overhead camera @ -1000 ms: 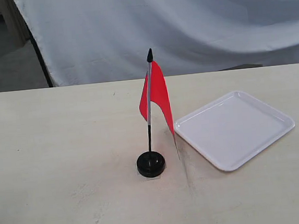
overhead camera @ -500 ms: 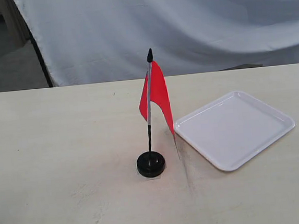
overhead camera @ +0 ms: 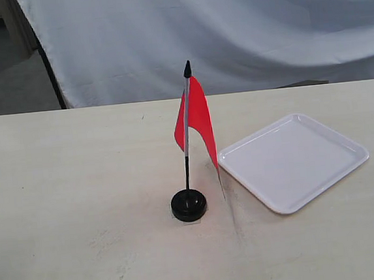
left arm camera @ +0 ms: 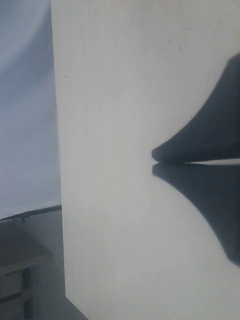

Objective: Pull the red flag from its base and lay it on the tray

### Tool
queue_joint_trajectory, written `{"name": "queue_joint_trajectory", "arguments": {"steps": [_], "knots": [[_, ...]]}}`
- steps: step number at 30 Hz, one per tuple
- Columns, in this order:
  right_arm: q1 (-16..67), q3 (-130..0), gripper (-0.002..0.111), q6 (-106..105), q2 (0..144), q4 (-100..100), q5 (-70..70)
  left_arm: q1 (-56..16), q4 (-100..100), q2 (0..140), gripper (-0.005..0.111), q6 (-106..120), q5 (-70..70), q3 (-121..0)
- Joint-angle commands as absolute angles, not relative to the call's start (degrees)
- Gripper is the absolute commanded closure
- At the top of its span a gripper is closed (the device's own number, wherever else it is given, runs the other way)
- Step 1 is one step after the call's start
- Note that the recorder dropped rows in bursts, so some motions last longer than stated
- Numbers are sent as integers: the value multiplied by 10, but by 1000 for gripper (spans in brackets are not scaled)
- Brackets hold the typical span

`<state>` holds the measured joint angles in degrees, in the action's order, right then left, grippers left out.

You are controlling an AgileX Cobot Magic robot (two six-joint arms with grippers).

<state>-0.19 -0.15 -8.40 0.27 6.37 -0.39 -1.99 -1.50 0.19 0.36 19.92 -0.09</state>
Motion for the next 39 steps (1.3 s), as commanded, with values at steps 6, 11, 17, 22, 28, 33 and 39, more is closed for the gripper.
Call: {"name": "queue_joint_trajectory", "arguments": {"steps": [6,11,17,22,28,33,39], "knots": [[-4,0,109,-51,0,66,-293,-19,-16,0,107,0,197,0],[-4,-25,109,-48,0,73,-278,-19,-16,0,107,0,197,0],[-4,-101,109,-82,0,73,-185,-19,-16,0,107,0,197,0],[-4,-145,109,-123,11,73,-170,-19,-16,0,107,0,197,0],[-4,-195,109,-124,110,73,-170,-19,-16,0,107,0,197,0],[-4,-239,109,-125,208,73,-173,-19,-16,0,107,0,197,0],[-4,-249,109,-136,336,73,-184,-19,-16,0,107,0,197,0]]}}
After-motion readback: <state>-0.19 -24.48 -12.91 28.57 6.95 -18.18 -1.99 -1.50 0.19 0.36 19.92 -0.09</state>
